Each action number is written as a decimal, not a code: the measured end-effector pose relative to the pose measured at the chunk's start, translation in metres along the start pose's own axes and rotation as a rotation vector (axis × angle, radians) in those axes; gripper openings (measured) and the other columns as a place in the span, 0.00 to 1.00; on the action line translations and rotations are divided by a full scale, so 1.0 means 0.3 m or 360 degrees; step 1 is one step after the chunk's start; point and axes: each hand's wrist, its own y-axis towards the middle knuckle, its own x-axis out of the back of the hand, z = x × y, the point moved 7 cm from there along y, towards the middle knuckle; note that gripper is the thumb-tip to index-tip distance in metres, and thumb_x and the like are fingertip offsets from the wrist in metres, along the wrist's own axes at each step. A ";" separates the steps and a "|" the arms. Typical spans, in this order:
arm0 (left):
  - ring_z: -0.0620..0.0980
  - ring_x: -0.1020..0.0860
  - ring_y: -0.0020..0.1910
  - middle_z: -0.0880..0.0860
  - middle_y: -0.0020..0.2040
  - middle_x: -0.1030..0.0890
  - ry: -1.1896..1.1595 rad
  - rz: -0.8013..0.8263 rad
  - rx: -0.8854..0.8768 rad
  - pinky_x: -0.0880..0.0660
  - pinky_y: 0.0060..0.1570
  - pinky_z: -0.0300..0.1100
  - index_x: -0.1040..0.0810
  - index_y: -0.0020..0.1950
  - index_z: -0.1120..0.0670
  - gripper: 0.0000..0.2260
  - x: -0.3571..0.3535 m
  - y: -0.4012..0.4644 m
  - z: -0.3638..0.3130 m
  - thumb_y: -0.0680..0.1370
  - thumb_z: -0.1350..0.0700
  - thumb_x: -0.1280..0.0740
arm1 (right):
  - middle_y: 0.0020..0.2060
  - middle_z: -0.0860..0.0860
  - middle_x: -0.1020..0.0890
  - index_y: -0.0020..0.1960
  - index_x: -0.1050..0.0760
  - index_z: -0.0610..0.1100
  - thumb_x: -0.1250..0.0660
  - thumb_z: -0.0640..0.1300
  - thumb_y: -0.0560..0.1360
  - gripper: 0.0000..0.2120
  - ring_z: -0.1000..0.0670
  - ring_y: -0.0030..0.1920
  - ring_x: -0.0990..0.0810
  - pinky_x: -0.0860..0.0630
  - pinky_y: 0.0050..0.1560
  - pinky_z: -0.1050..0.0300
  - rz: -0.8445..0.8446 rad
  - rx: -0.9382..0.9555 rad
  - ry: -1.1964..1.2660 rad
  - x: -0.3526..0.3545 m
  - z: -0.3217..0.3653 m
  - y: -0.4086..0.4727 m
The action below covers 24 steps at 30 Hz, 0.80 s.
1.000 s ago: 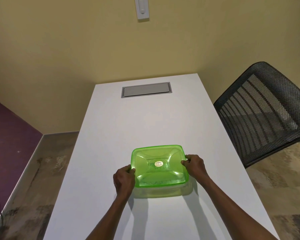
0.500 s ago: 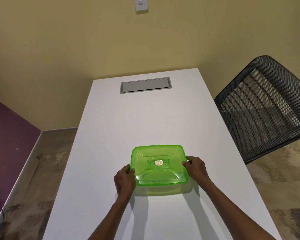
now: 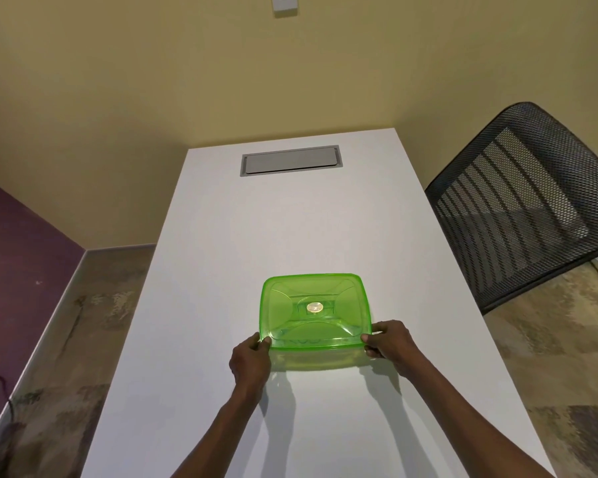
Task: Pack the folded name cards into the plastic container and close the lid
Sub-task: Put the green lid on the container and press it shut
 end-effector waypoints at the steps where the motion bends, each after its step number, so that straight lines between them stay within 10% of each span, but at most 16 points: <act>1: 0.59 0.18 0.47 0.58 0.45 0.15 0.0003 -0.0009 0.0011 0.25 0.49 0.47 0.17 0.55 0.56 0.10 0.002 -0.005 -0.001 0.77 0.55 0.31 | 0.33 0.41 0.20 0.48 0.21 0.32 0.26 0.33 0.69 0.09 0.47 0.31 0.23 0.20 0.45 0.49 -0.0052 0.0005 -0.0047 0.000 0.001 0.000; 8: 0.55 0.20 0.36 0.57 0.34 0.19 -0.0474 -0.0079 0.0372 0.23 0.50 0.47 0.18 0.32 0.51 0.11 -0.001 0.006 0.069 0.72 0.64 0.26 | 0.29 0.42 0.20 0.43 0.22 0.31 0.24 0.34 0.68 0.09 0.48 0.26 0.21 0.18 0.38 0.51 -0.0139 0.0078 -0.0292 -0.001 0.025 0.007; 16: 0.52 0.19 0.38 0.60 0.44 0.17 -0.0724 0.0018 0.0544 0.19 0.40 0.37 0.18 0.52 0.64 0.09 -0.022 0.045 0.111 0.72 0.66 0.27 | 0.17 0.51 0.27 0.20 0.30 0.44 0.23 0.36 0.66 0.22 0.53 0.19 0.25 0.27 0.29 0.64 -0.0155 0.0061 -0.0348 0.007 0.013 0.032; 20: 0.58 0.18 0.43 0.59 0.40 0.16 -0.0037 -0.0075 0.0228 0.23 0.49 0.47 0.17 0.44 0.59 0.03 0.006 0.039 0.025 0.74 0.60 0.29 | 0.27 0.44 0.25 0.30 0.28 0.39 0.23 0.34 0.66 0.14 0.48 0.25 0.25 0.20 0.38 0.52 -0.0061 0.0005 -0.0253 0.010 0.010 0.046; 24: 0.61 0.26 0.63 0.62 0.62 0.23 0.0247 -0.0122 0.0030 0.30 0.61 0.48 0.27 0.66 0.63 0.20 -0.012 0.021 -0.051 0.74 0.65 0.35 | 0.31 0.42 0.27 0.34 0.28 0.37 0.23 0.34 0.67 0.13 0.48 0.26 0.27 0.20 0.41 0.50 0.0107 -0.0065 -0.0218 0.001 0.025 0.056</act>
